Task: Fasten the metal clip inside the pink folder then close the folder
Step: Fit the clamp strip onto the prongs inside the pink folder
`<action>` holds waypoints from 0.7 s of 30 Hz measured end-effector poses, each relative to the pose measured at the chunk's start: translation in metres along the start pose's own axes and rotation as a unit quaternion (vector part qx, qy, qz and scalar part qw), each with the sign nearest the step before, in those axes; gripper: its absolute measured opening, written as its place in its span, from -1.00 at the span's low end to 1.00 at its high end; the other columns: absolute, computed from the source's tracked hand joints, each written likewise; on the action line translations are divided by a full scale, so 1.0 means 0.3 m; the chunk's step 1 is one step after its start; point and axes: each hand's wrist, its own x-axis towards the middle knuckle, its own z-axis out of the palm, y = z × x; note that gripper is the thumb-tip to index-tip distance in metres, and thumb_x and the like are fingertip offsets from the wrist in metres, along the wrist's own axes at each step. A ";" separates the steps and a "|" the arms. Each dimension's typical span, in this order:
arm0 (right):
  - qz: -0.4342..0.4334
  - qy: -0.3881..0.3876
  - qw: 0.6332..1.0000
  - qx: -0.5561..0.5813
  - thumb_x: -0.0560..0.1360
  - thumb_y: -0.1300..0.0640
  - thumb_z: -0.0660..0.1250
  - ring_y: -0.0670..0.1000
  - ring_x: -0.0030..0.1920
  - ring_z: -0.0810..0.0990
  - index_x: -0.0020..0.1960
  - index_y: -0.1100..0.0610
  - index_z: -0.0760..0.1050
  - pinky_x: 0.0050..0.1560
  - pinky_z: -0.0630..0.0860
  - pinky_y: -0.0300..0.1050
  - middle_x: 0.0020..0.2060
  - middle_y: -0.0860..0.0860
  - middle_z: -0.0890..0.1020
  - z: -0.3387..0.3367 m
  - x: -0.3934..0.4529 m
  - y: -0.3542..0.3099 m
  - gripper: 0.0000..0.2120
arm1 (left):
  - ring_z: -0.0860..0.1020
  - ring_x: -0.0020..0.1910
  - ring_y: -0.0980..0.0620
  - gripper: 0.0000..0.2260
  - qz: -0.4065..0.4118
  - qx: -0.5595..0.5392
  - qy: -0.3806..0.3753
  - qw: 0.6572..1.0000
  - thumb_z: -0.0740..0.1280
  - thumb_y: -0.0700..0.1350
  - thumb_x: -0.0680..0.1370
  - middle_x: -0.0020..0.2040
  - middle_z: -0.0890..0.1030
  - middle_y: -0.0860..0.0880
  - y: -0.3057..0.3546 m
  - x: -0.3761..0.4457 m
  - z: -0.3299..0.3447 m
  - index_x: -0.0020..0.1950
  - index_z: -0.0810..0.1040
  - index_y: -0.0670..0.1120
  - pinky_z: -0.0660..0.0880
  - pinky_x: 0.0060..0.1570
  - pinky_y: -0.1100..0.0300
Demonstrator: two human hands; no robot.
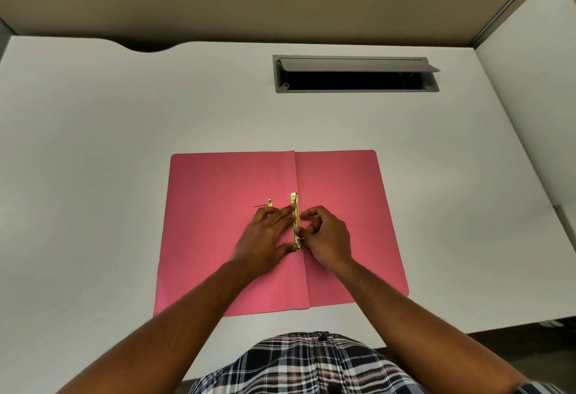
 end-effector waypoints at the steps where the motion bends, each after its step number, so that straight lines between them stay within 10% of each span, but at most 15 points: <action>1: -0.021 -0.007 1.000 -0.013 0.43 0.02 0.58 -0.14 -0.30 0.64 0.15 -0.14 0.59 -0.22 0.61 -0.09 -0.36 -0.13 0.67 -0.003 -0.003 0.002 -0.67 | 0.34 0.32 -0.10 -0.43 0.001 0.005 -0.001 1.000 0.45 0.14 0.45 0.48 0.43 0.02 0.005 0.002 -0.004 0.40 0.49 -0.05 0.30 0.38 0.04; 7: -0.084 -0.033 0.994 -0.060 0.51 0.06 0.48 -0.15 -0.19 0.56 0.30 -0.16 0.60 -0.21 0.39 -0.34 -0.31 -0.26 0.55 -0.016 -0.004 0.007 -0.63 | 0.34 0.34 -0.12 -0.42 -0.027 0.036 -0.041 0.998 0.45 0.14 0.44 0.50 0.39 0.08 0.035 0.018 -0.034 0.41 0.46 -0.02 0.41 0.26 -0.02; 13: -0.030 -0.038 0.998 0.033 0.51 0.22 0.43 -0.05 -0.21 0.72 0.16 -0.04 0.67 -0.03 0.69 0.10 -0.22 -0.15 0.68 -0.045 0.035 -0.004 -0.72 | 0.31 0.41 -0.06 -0.40 -0.057 0.105 -0.076 0.990 0.42 0.15 0.46 0.52 0.35 0.12 0.066 0.022 -0.034 0.45 0.40 0.02 0.42 0.19 -0.05; 21: -0.117 -0.057 0.991 0.009 0.50 0.12 0.53 0.01 -0.13 0.73 0.09 0.07 0.71 0.04 0.69 0.09 -0.11 -0.01 0.75 -0.093 0.168 -0.125 -0.83 | 0.31 0.42 -0.07 -0.36 -0.034 0.168 -0.094 0.981 0.36 0.19 0.49 0.54 0.30 0.05 0.073 0.028 -0.036 0.50 0.30 -0.01 0.41 0.17 -0.04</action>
